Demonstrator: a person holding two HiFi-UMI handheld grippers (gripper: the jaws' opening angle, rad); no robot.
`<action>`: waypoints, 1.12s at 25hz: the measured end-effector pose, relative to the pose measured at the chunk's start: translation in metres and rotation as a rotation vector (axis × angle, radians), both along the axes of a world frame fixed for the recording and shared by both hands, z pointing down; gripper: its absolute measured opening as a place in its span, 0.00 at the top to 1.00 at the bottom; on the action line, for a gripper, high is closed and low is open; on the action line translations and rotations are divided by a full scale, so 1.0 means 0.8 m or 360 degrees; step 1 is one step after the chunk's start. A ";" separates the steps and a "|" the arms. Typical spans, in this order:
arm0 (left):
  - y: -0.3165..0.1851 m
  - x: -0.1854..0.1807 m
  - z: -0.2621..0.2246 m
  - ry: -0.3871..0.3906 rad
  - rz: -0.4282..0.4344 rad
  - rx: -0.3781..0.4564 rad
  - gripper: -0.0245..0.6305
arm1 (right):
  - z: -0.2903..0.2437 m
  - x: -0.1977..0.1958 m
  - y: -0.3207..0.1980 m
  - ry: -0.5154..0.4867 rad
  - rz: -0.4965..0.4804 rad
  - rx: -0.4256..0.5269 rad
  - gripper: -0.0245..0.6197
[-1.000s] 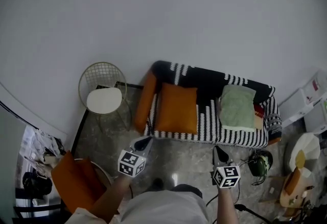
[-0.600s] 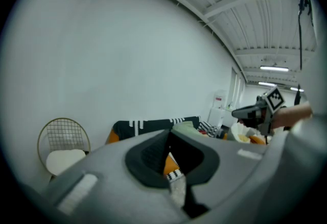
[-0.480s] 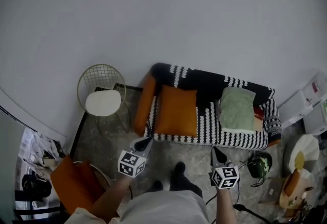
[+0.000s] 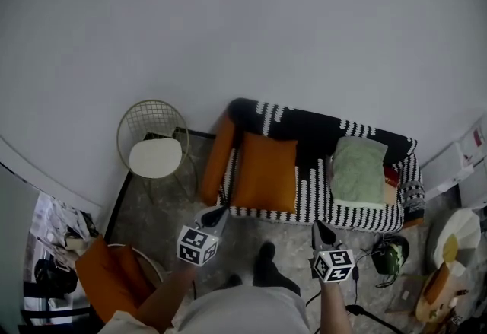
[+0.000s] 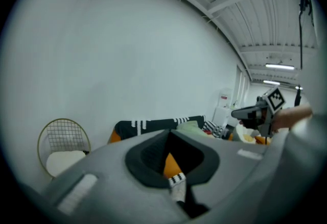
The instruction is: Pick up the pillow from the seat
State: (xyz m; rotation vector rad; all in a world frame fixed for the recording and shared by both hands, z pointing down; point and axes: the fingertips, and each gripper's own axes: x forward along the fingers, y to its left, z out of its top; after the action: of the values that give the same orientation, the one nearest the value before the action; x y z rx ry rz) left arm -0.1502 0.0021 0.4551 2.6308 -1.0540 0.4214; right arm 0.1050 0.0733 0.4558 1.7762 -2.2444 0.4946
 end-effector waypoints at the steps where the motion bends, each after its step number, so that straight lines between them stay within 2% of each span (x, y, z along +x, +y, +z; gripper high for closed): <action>1: -0.008 0.006 0.000 -0.0003 -0.0005 -0.0002 0.96 | 0.002 0.005 -0.009 -0.0005 -0.0007 -0.0003 0.95; 28: -0.194 0.154 0.019 -0.0071 -0.0227 -0.0055 0.96 | 0.044 0.139 -0.243 -0.0072 -0.0286 -0.0087 0.95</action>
State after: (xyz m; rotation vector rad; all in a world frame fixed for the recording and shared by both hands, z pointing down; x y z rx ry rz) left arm -0.0272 -0.1534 0.4699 2.5068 -1.2282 0.4640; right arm 0.2162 -0.1214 0.4912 1.5335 -2.3690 0.5579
